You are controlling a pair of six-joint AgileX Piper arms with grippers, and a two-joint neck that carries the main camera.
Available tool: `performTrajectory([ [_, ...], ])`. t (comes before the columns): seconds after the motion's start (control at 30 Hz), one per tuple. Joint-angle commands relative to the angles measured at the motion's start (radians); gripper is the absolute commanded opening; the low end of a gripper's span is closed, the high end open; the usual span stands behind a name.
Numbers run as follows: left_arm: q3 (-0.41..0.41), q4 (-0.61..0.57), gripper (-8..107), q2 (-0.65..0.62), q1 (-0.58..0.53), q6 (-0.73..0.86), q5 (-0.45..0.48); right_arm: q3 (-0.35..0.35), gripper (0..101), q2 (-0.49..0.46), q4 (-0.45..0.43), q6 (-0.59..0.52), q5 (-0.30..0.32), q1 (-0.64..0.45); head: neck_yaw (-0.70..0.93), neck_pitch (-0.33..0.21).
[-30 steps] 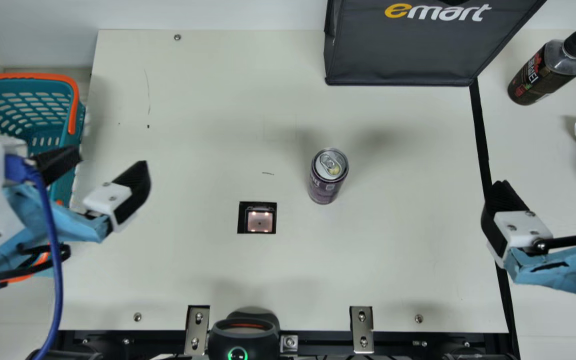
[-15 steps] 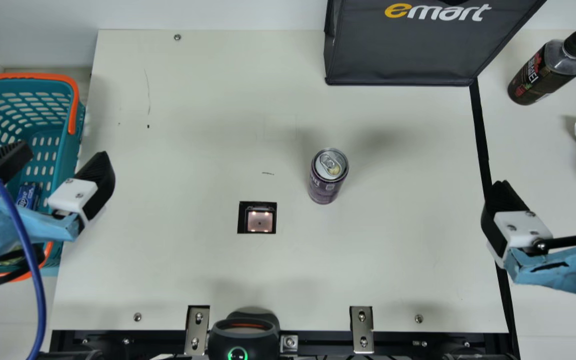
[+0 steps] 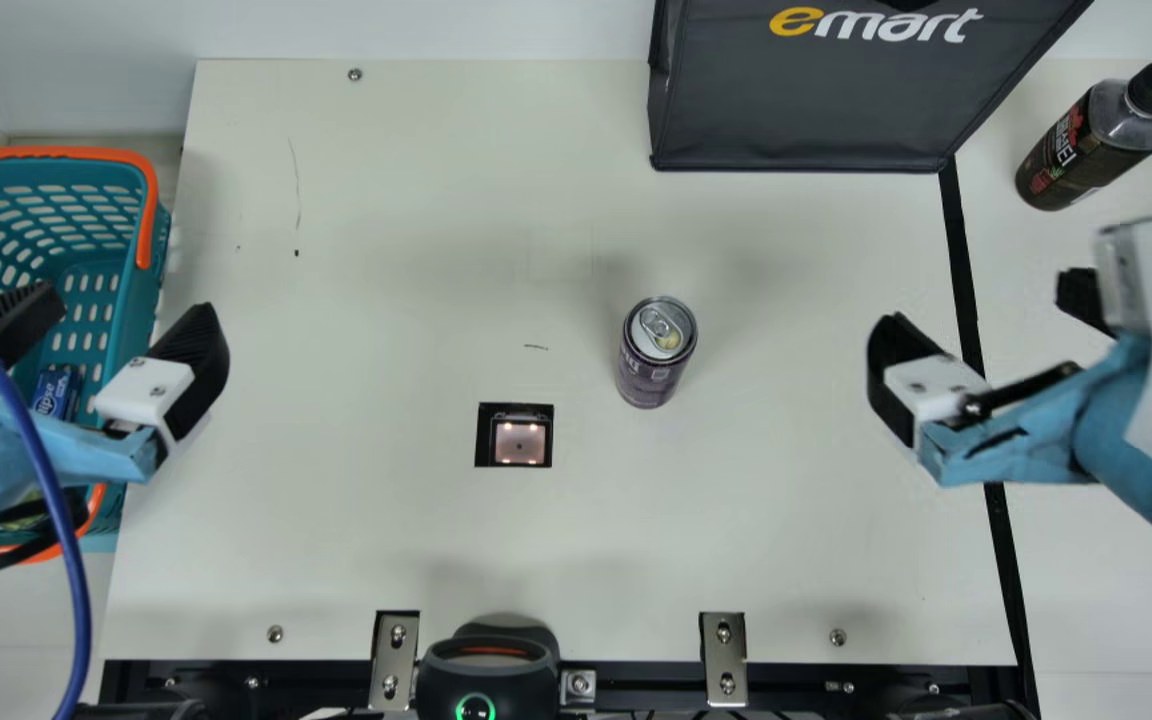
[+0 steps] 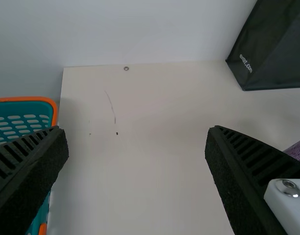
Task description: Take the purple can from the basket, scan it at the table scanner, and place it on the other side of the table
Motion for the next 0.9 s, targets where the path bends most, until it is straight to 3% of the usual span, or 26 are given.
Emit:
performTrajectory([
  [0.0,0.0,0.0,90,0.0,0.0,0.0,0.0,-0.006,95,0.046,0.063,-0.066,0.003,-0.007,0.002,-0.03],
  [0.37,0.0,0.0,90,0.0,0.0,0.0,0.0,-0.052,95,0.238,0.3,-0.279,0.06,-0.099,0.002,-0.03],
  [0.57,0.0,0.0,90,0.0,0.0,0.0,0.0,-0.055,95,0.303,0.328,-0.271,0.06,-0.064,0.002,-0.03],
  [0.87,0.0,0.0,90,0.0,0.0,0.0,0.0,-0.045,95,0.352,0.307,-0.173,0.037,0.073,0.002,-0.03],
])
